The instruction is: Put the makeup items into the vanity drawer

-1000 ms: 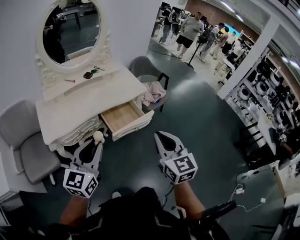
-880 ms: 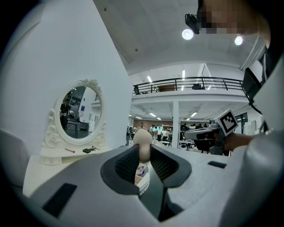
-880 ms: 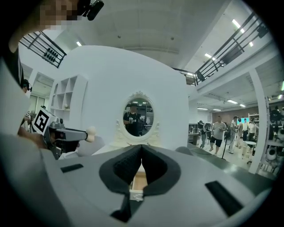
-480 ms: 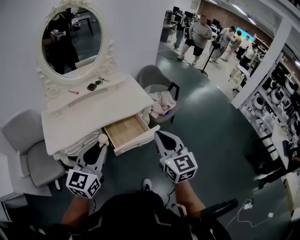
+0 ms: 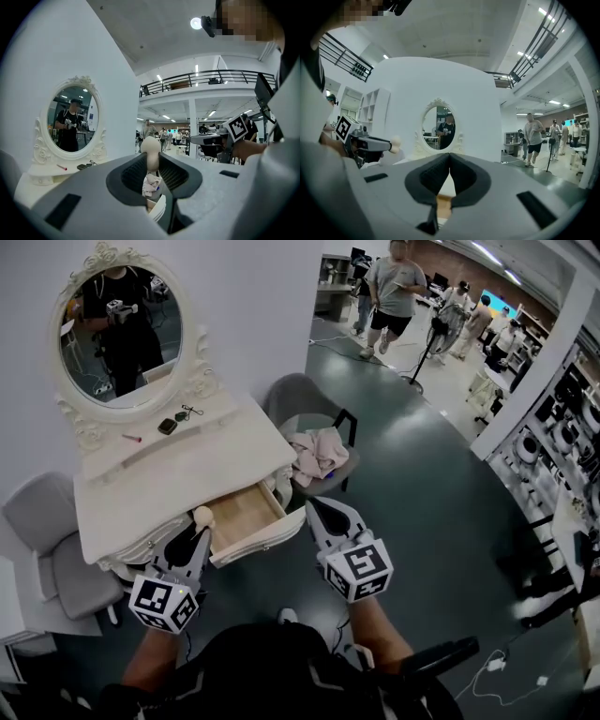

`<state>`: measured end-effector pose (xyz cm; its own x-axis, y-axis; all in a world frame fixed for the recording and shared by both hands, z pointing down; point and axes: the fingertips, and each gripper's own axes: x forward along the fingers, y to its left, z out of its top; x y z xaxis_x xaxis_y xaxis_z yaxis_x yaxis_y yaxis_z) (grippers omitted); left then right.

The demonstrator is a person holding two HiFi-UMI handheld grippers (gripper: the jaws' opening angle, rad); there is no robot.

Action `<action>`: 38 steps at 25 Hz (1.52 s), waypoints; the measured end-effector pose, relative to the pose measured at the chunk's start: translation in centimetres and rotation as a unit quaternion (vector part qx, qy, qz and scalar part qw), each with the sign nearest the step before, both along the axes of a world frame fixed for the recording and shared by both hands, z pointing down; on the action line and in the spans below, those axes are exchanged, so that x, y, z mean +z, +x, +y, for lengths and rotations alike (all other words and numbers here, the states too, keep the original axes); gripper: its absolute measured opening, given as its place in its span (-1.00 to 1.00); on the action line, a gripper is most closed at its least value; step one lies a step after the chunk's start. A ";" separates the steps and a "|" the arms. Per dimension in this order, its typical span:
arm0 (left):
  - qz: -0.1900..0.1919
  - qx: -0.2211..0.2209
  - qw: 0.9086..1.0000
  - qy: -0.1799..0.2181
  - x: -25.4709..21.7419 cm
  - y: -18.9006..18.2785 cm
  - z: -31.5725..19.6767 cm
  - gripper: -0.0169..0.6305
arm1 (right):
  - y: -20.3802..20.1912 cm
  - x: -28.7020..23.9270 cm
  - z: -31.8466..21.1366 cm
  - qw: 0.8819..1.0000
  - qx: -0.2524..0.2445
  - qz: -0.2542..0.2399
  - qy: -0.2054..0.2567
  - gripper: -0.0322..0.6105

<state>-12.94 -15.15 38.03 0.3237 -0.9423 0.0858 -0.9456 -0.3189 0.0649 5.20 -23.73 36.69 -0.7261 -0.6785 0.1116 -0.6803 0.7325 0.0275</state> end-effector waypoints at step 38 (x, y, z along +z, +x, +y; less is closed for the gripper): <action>-0.035 0.162 0.983 -0.078 8.8 -1.6 -16.9 -0.70 | -3.2 4.6 -10.2 0.993 0.101 0.028 -0.055 -0.89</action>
